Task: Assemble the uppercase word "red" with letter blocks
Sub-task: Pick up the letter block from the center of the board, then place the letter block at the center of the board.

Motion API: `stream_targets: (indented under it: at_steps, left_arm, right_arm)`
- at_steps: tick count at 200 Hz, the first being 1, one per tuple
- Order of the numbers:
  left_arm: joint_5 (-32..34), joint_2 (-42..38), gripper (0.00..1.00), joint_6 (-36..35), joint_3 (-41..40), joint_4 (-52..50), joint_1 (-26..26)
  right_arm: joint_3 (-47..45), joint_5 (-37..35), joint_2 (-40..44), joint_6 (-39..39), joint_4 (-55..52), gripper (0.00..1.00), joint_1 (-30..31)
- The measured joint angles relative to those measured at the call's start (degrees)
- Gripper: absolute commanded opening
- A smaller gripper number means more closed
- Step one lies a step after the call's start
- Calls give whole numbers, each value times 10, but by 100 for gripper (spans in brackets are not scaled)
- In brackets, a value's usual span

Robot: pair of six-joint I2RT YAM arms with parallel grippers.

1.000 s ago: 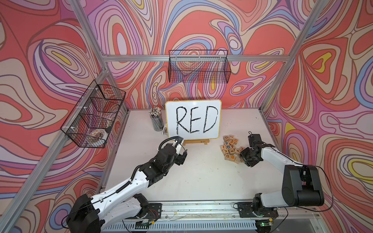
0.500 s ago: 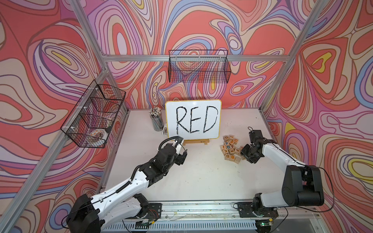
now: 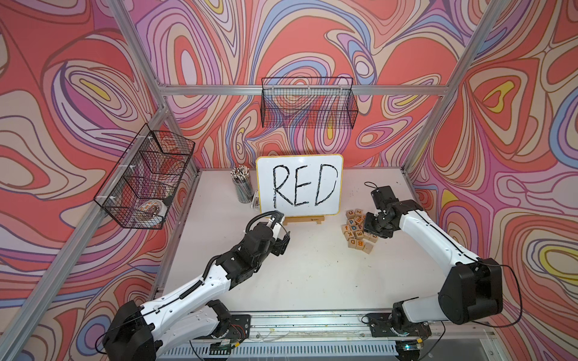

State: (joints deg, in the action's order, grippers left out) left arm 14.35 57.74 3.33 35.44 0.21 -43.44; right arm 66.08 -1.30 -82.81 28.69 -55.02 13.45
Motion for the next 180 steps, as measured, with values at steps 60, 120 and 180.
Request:
stream_targets:
  at_steps: [60, 120, 180]
  left_arm:
    - [24, -25, 78, 25, -12, -11, 8]
    - [52, -115, 78, 94, -77, -58, 38]
    - [70, -129, 77, 135, -81, -118, 38]
  right_arm:
    - [120, -7, -117, -49, -10, 20, 159]
    - [222, -7, -240, -105, -10, 19, 252]
    - [315, -8, -339, -150, -16, 18, 318]
